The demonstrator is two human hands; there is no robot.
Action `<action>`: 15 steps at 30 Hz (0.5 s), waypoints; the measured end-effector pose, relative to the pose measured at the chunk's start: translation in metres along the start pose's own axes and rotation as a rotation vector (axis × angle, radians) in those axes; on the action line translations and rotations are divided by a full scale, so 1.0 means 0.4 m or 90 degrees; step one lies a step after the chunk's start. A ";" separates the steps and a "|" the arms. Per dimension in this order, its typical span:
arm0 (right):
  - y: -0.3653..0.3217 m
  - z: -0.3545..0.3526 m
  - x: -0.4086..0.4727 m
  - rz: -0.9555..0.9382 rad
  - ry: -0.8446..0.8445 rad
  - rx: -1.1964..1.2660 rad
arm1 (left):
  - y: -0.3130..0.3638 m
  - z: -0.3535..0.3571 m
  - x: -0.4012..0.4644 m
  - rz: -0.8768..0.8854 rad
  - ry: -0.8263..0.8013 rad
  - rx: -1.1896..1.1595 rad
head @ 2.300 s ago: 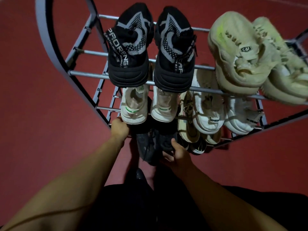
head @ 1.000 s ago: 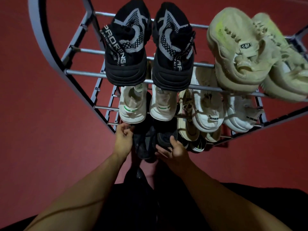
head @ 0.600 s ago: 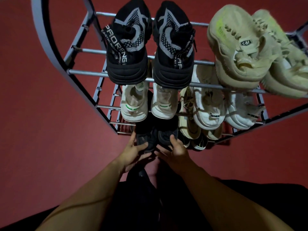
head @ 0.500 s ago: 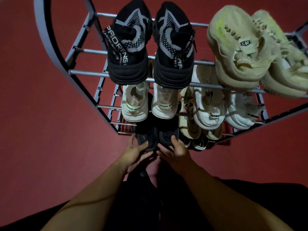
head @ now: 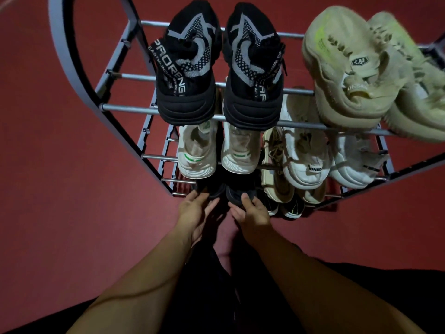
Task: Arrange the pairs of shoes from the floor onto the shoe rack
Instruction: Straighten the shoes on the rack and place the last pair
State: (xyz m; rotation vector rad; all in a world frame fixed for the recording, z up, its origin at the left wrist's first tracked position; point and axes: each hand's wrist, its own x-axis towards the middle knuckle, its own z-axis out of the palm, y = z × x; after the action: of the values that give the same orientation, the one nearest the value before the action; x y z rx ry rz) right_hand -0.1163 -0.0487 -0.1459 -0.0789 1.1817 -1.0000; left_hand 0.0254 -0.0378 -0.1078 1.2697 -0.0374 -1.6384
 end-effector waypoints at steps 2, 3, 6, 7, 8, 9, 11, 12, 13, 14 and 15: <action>-0.018 0.025 0.014 0.001 0.007 0.003 | 0.023 0.016 0.017 0.021 0.017 0.019; -0.027 0.038 0.025 -0.004 0.019 -0.001 | 0.033 0.021 0.029 0.039 0.030 0.029; -0.052 0.061 0.049 -0.013 0.053 -0.046 | 0.048 0.029 0.056 0.059 0.056 0.064; -0.057 0.060 0.054 -0.005 0.066 -0.063 | 0.048 0.033 0.060 0.058 0.061 0.083; -0.061 0.055 0.056 0.010 0.078 -0.083 | 0.044 0.038 0.060 0.066 0.067 0.107; -0.062 0.048 0.053 0.027 0.085 -0.105 | 0.037 0.037 0.064 0.082 0.081 0.135; -0.061 0.031 0.045 0.043 0.078 -0.141 | 0.015 0.027 0.076 0.131 0.108 0.192; -0.062 0.025 0.038 0.044 0.069 -0.154 | 0.004 0.020 0.080 0.148 0.113 0.208; -0.063 0.014 0.036 0.042 0.059 -0.166 | -0.008 0.011 0.086 0.155 0.116 0.225; -0.068 0.004 0.031 0.039 0.053 -0.174 | -0.018 0.006 0.087 0.154 0.122 0.246; -0.070 -0.008 0.027 0.029 0.050 -0.180 | -0.028 0.000 0.087 0.152 0.137 0.269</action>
State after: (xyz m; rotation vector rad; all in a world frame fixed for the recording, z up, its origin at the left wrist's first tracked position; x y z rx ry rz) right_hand -0.1357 -0.0713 -0.1402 -0.2369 1.3854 -0.7962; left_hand 0.0204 -0.0570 -0.1386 1.6848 -0.4052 -1.3206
